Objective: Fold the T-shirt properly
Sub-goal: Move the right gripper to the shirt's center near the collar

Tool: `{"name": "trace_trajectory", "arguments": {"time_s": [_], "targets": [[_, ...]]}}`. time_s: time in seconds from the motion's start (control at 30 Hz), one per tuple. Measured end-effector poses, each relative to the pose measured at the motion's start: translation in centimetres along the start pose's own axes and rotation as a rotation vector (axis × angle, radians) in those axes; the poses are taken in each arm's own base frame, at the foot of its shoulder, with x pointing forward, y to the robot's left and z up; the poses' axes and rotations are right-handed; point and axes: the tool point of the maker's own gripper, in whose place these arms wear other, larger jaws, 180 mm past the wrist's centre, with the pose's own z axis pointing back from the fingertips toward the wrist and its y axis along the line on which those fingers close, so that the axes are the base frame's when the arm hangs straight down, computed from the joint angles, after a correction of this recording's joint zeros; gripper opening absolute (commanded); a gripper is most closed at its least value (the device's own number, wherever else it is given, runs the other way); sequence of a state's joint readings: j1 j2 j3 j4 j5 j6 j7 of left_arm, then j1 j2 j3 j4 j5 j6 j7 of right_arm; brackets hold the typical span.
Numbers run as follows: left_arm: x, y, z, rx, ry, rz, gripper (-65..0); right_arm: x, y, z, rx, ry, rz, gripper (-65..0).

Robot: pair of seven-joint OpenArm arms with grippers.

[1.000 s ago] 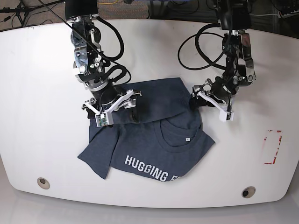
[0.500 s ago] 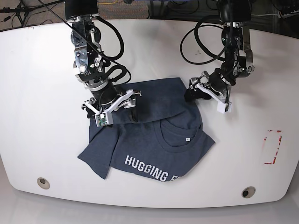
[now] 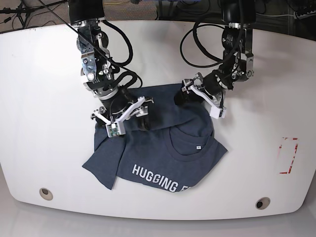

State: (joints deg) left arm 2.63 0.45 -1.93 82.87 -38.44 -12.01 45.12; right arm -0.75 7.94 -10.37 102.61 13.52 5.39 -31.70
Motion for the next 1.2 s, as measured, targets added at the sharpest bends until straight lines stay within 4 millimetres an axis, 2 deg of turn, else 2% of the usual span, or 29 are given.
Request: {"name": "trace_trajectory", "arguments": {"time_s": [0.07, 0.1, 0.13, 0.23, 0.3, 0.5, 0.8, 1.03, 1.2], "targets": [[-0.1, 0.2, -0.1, 0.001, 0.001, 0.009, -38.6, 0.3, 0.7, -0.5, 0.021, -0.002, 0.013, -16.3], [-0.1, 0.3, -0.1, 0.003, 0.001, 0.011, -40.7, 0.4, 1.1, -0.8, 0.032, -0.002, 0.019, -16.3], [-0.2, 0.5, -0.2, 0.008, 0.002, 0.013, -48.8, 0.5, 1.3, -0.9, 0.038, -0.002, 0.02, -16.3], [-0.6, 1.0, -0.2, 0.016, 0.009, 0.026, -61.2, 0.7, 2.4, -1.8, 0.068, 0.002, 0.036, -16.3], [-0.9, 1.4, -0.2, 0.027, 0.019, 0.028, -65.0, 1.0, 2.7, -2.4, 0.079, 0.005, 0.046, -16.3], [-0.8, 2.0, -0.2, 0.025, 0.046, 0.025, -65.0, 1.3, 3.0, -4.9, 0.08, 0.026, 0.028, -16.3], [-0.1, 3.2, 1.0, 0.06, 0.041, -0.02, -65.0, 0.6, 3.2, -8.6, 0.08, 0.086, 0.025, -16.3], [0.6, 5.6, 3.7, 0.146, 0.067, -0.111, -65.0, -1.8, 7.3, -8.8, 0.171, 0.152, 0.102, -16.3], [1.0, 6.1, 4.9, 0.184, 0.097, -0.159, -65.0, -3.4, 9.1, -8.7, 0.211, 0.184, 0.115, -16.3]]}}
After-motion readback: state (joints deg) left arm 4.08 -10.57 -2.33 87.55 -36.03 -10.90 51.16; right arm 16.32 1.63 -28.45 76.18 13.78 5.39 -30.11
